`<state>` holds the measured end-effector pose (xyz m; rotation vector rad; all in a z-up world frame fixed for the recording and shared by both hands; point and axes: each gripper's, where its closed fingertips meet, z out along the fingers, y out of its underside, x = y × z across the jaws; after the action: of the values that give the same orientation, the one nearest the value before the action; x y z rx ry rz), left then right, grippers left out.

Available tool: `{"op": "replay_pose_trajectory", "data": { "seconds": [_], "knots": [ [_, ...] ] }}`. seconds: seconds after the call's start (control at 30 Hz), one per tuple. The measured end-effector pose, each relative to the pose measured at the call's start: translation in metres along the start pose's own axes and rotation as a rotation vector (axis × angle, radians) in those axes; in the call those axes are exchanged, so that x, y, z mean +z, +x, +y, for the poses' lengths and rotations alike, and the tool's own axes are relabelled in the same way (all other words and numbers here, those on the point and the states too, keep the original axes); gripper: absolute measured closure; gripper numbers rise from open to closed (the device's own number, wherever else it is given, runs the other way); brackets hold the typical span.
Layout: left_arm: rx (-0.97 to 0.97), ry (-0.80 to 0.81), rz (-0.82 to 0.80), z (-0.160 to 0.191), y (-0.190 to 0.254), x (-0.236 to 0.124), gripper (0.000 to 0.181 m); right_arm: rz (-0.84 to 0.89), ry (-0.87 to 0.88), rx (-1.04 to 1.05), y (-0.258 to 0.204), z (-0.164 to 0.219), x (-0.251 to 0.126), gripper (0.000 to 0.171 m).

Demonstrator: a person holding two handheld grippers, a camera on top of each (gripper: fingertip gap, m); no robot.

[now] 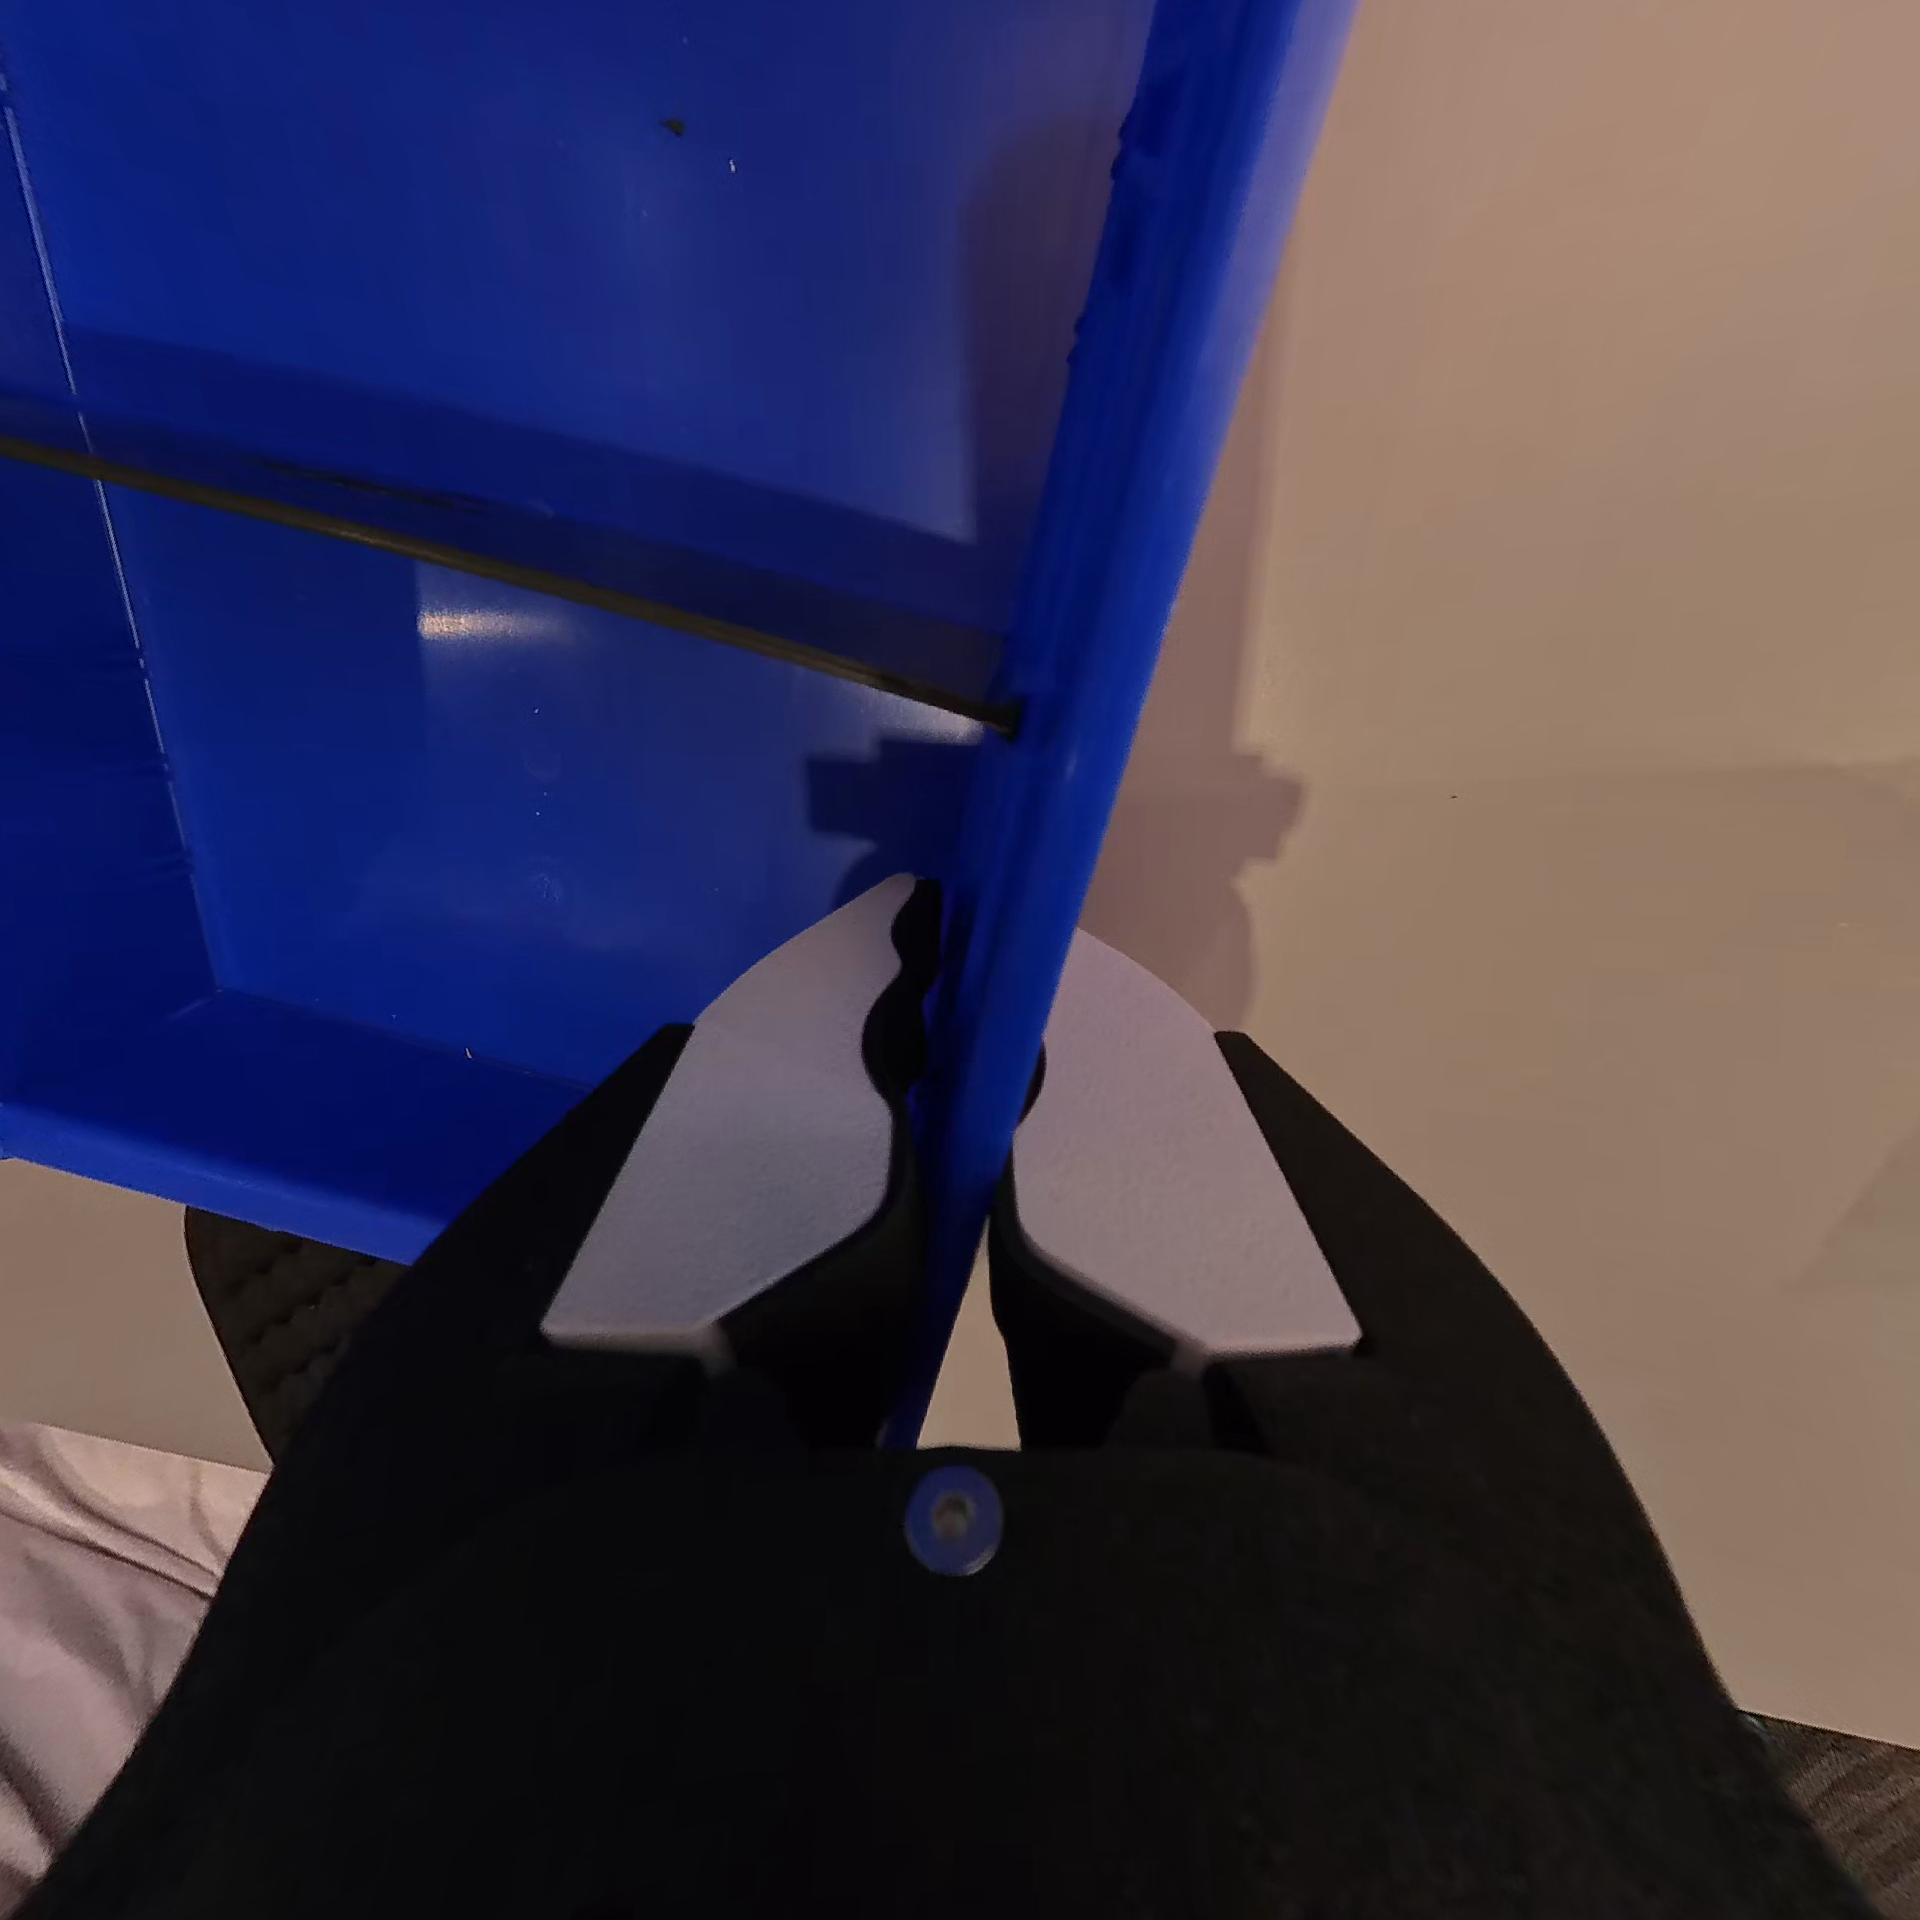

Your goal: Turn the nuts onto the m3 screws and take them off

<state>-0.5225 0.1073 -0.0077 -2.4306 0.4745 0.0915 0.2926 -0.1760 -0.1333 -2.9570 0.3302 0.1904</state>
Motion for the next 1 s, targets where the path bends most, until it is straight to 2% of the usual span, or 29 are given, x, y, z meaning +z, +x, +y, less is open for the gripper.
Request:
{"op": "replay_pose_trajectory", "data": {
  "seconds": [0.1, 0.13, 0.23, 0.4, 0.5, 0.53, 0.73, 1.0],
  "knots": [
    [-0.252, -0.109, 0.231, 0.028, 0.006, 0.002, 0.127, -0.003, -0.003, 0.004, 0.0, 0.0, 0.0, 0.162],
    [-0.315, -0.155, 0.275, 0.036, 0.007, 0.004, 0.126, -0.001, -0.005, 0.005, 0.0, 0.0, 0.0, 0.162],
    [-0.342, -0.211, 0.254, 0.046, -0.001, 0.018, 0.142, 0.002, -0.006, 0.008, -0.001, 0.001, 0.0, 0.163],
    [-0.27, -0.425, 0.171, 0.073, 0.009, 0.045, 0.14, -0.002, -0.007, 0.014, -0.003, 0.002, 0.0, 0.163],
    [-0.18, -0.519, 0.102, 0.084, 0.009, 0.062, 0.165, -0.002, -0.014, 0.014, -0.003, 0.003, 0.0, 0.162],
    [-0.148, -0.537, 0.088, 0.086, 0.007, 0.065, 0.166, -0.003, -0.015, 0.015, -0.004, 0.003, 0.0, 0.162],
    [-0.055, -0.446, 0.188, 0.065, 0.021, 0.077, 0.172, -0.004, -0.014, 0.014, -0.004, 0.003, 0.0, 0.162],
    [0.136, -0.417, 0.281, 0.051, 0.04, 0.083, 0.172, -0.008, -0.024, 0.016, -0.004, 0.003, 0.0, 0.162]
  ]
}}
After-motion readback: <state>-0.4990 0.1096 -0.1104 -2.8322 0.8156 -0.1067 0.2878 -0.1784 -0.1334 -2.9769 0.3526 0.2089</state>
